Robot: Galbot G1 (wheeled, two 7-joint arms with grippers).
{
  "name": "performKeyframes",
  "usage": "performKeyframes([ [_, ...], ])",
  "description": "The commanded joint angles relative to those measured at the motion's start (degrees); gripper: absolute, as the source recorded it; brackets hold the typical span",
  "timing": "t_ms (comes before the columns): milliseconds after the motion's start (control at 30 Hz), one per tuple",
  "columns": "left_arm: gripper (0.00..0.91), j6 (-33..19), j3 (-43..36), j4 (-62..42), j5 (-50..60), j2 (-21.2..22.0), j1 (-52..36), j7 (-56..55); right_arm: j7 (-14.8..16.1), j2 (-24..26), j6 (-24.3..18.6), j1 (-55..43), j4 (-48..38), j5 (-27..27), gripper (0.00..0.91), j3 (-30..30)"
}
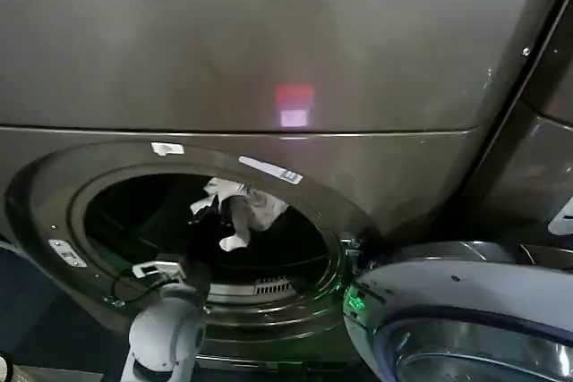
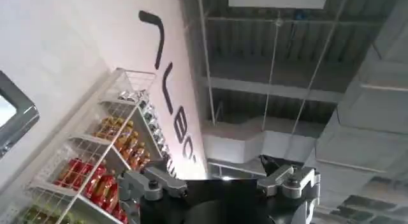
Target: Grasp the clothes from the dryer.
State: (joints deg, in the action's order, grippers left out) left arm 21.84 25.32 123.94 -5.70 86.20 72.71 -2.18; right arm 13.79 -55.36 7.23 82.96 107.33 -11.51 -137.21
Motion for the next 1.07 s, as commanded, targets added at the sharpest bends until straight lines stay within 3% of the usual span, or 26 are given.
performKeyframes([
  [33,0.000,-0.1,-0.1,0.8,0.6,0.1,1.3,0.0,0.0,-0.3,0.3,0.0,0.1,-0.4,0.907,0.1],
  [1067,0.000,0.0,-0.3,0.3,1.7,0.2,0.9,0.7,0.5,-0.5,0.6,-0.5,0.4,-0.2,0.907,0.3],
])
